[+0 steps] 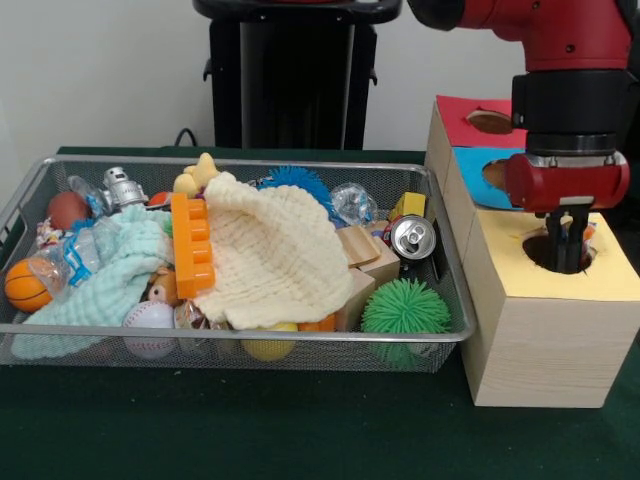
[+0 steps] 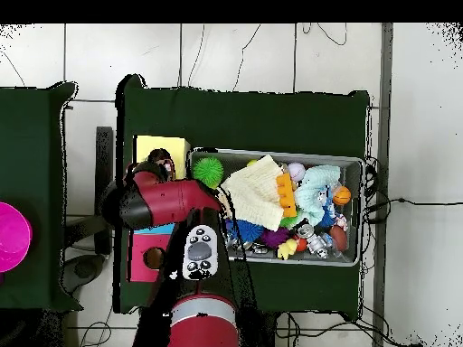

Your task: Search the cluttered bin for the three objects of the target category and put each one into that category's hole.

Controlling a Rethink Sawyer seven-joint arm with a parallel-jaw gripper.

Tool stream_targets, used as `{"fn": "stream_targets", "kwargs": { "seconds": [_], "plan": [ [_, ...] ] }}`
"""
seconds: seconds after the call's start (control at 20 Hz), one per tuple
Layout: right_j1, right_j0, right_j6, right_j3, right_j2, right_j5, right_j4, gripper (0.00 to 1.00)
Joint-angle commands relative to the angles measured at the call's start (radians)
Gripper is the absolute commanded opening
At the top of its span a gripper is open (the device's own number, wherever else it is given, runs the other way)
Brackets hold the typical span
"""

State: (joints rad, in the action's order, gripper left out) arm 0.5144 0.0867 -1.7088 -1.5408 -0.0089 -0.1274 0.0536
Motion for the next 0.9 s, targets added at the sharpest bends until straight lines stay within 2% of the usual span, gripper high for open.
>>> {"fn": "stream_targets", "kwargs": {
  "seconds": [0.05,0.2,0.4,0.6,0.75,0.9],
  "plan": [
    [-0.026,-0.025,-0.128,-0.07,0.108,-0.162,-0.041,0.0],
    [0.016,-0.08,-0.095,-0.105,0.196,-0.154,-0.039,0.0],
    [-0.007,-0.052,-0.088,-0.082,0.144,-0.185,-0.02,0.0],
    [-0.027,-0.035,-0.102,-0.057,0.107,-0.11,0.006,0.0],
    [-0.019,-0.023,-0.113,-0.039,0.085,-0.092,0.005,0.0],
    [0.019,-0.014,-0.115,-0.037,0.066,-0.135,-0.005,0.0]
  ]
}}
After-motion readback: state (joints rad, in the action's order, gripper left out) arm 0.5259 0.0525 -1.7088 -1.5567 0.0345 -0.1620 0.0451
